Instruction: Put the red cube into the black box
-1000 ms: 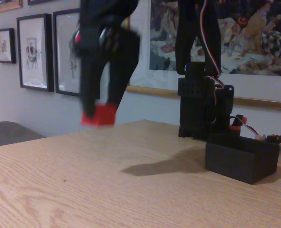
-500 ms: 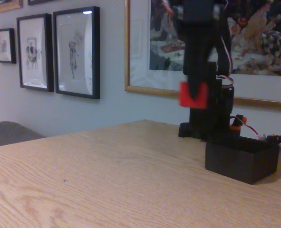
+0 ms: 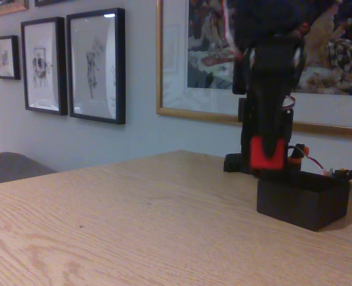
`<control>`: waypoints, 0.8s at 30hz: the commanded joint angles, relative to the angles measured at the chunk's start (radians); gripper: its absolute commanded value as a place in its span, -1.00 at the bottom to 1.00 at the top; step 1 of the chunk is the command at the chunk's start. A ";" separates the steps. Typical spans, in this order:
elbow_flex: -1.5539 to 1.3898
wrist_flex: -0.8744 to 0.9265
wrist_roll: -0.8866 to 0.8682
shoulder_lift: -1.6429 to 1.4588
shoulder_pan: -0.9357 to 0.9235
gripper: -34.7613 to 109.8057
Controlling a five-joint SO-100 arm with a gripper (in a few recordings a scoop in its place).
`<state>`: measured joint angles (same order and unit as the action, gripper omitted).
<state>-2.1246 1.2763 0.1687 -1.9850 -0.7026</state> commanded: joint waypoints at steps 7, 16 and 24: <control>0.304 0.258 -0.176 -0.002 -0.018 -0.59; 0.189 0.327 -0.390 -0.028 -0.144 -0.61; 0.201 0.334 -0.474 0.061 -0.245 -0.63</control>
<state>-1.9175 1.5938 -0.2516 -1.9221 -0.9158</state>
